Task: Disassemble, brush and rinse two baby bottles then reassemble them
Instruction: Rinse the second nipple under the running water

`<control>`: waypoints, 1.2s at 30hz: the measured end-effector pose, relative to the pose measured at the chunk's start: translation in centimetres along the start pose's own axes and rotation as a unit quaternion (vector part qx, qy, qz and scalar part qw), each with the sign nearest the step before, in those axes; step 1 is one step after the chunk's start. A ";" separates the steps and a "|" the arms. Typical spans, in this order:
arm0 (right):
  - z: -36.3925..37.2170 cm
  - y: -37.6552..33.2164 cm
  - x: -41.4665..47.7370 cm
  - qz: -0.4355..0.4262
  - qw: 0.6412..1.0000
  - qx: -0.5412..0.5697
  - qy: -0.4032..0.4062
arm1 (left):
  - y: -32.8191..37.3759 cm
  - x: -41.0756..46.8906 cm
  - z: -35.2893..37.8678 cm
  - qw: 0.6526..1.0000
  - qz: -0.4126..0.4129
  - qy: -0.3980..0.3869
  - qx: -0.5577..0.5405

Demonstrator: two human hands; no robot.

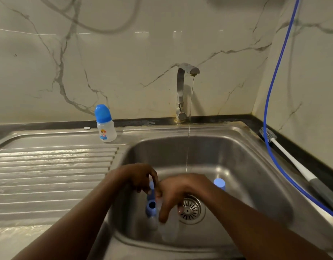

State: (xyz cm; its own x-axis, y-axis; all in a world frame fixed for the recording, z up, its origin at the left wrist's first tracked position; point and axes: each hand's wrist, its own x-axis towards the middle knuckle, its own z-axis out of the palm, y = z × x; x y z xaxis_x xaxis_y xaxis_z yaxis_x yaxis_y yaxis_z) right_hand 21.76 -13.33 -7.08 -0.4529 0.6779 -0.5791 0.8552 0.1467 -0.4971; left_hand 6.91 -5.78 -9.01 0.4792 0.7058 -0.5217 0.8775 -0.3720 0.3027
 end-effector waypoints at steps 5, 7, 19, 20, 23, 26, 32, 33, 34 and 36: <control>2.1 -1.7 0.9 0.011 0.997 -0.063 -0.044 | -0.6 0.8 2.2 0.997 0.037 0.045 0.051; 2.6 -2.0 0.9 0.007 0.996 -0.087 -0.032 | -1.0 0.8 2.5 0.995 0.046 0.083 0.035; 3.3 -1.8 1.1 -0.004 0.996 -0.073 -0.047 | -1.4 1.7 2.2 0.958 0.079 0.276 -0.023; 3.0 -1.6 1.1 -0.001 0.997 -0.061 -0.049 | -1.4 1.7 2.1 0.954 0.083 0.287 -0.027; 1.2 -0.2 1.5 -0.011 0.999 0.033 0.008 | -1.4 1.7 2.0 0.941 0.095 0.322 -0.041; 0.1 2.2 2.3 -0.035 0.979 0.077 0.187 | -1.3 1.5 1.9 0.919 0.121 0.369 -0.065; 2.8 3.5 5.2 -0.077 0.992 -0.025 0.094 | -1.2 1.7 1.9 0.911 0.108 0.390 -0.080; 3.1 3.4 5.7 -0.076 0.993 -0.045 0.074 | -1.2 1.7 1.8 0.912 0.107 0.388 -0.079; 3.3 3.5 6.2 -0.074 0.994 -0.059 0.063 | -1.2 1.7 1.8 0.913 0.107 0.386 -0.080; 3.5 3.6 6.5 -0.069 0.994 -0.070 0.052 | -1.4 1.8 1.7 0.914 0.107 0.383 -0.084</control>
State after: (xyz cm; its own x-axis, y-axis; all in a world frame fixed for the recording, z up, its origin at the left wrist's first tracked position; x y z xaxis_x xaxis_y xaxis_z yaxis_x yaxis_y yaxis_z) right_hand 20.99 -10.90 -14.92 -0.5454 0.7142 -0.4387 0.8170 0.3363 -0.4684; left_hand 6.63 -5.00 -11.74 0.4292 0.8666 0.2547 0.7197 -0.4985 0.4833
